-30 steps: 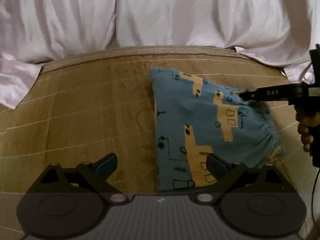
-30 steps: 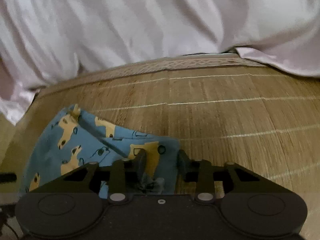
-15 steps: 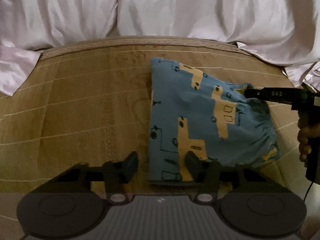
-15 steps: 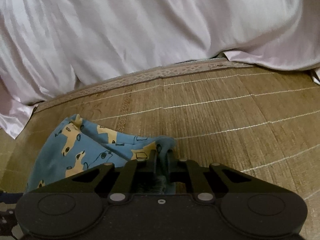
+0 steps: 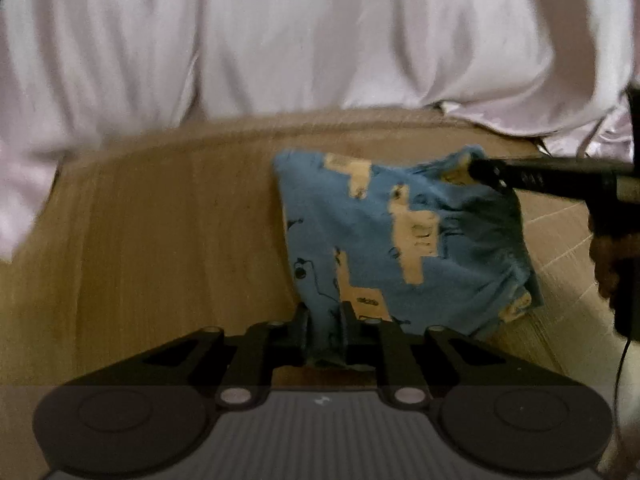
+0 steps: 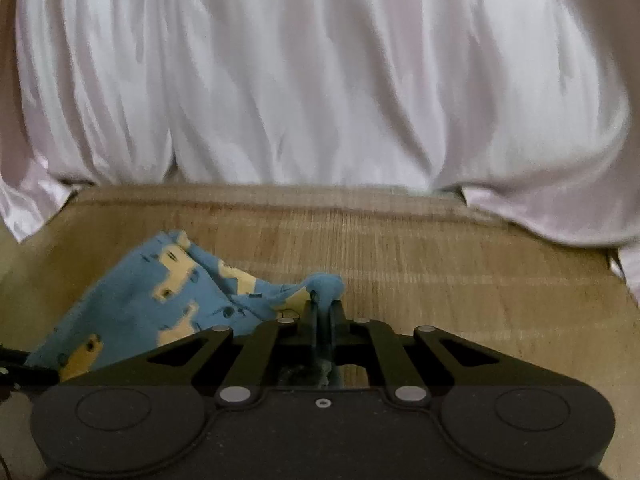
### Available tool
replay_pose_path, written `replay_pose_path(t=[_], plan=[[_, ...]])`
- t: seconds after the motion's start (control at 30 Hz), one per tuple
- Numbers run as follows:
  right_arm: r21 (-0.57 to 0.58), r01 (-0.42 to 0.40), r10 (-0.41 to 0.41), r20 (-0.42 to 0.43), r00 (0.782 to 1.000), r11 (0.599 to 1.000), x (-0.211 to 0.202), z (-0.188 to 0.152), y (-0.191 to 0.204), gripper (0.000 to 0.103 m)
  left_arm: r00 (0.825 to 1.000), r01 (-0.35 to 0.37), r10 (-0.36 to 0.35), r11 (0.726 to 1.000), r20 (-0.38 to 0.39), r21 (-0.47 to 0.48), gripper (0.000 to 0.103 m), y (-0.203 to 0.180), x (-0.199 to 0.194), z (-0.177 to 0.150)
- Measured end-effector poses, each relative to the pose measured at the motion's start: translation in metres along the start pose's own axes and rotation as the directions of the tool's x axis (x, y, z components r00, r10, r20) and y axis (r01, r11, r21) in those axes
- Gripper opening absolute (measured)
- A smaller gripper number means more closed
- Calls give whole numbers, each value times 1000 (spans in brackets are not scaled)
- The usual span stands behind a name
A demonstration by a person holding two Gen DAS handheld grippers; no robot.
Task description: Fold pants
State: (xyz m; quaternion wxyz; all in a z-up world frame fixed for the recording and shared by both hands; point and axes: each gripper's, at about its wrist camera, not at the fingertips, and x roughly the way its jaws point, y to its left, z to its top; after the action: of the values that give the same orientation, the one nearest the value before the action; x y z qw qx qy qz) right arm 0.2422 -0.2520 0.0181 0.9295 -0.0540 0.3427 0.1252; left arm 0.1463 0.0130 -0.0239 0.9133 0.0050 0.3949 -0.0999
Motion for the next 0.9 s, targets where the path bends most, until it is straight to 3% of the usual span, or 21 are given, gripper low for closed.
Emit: replay_pose_path(t=[0.2, 0.33, 0.43, 0.53, 0.63, 0.7, 0.77, 0.9], plan=[[-85, 8, 0, 95, 995, 996, 1, 55, 0, 5, 993, -24, 19, 999, 120, 44, 16, -8, 1, 37], [-117, 4, 14, 146, 989, 993, 11, 87, 1, 5, 985, -69, 66, 997, 160, 15, 16, -6, 8, 47], [-167, -10, 37, 163, 986, 986, 27, 98, 7, 5, 984, -112, 111, 994, 142, -3, 19, -3, 23, 46], [-210, -4, 30, 121, 992, 978, 57, 92, 13, 5, 988, -142, 139, 989, 66, 42, 25, -2, 46, 41], [-224, 17, 1, 81, 997, 974, 83, 77, 12, 7, 988, -152, 151, 987, 36, 46, 40, 0, 53, 37], [-233, 20, -2, 78, 997, 972, 87, 72, 9, 10, 989, -141, 139, 990, 54, 28, 58, 3, 48, 35], [-225, 13, 8, 90, 996, 974, 84, 72, 6, 19, 989, -128, 125, 991, 80, 30, 64, 3, 42, 35], [-224, 15, 14, 126, 992, 975, 66, 73, 4, 25, 983, -149, 144, 988, 117, 39, 76, 2, 29, 36]])
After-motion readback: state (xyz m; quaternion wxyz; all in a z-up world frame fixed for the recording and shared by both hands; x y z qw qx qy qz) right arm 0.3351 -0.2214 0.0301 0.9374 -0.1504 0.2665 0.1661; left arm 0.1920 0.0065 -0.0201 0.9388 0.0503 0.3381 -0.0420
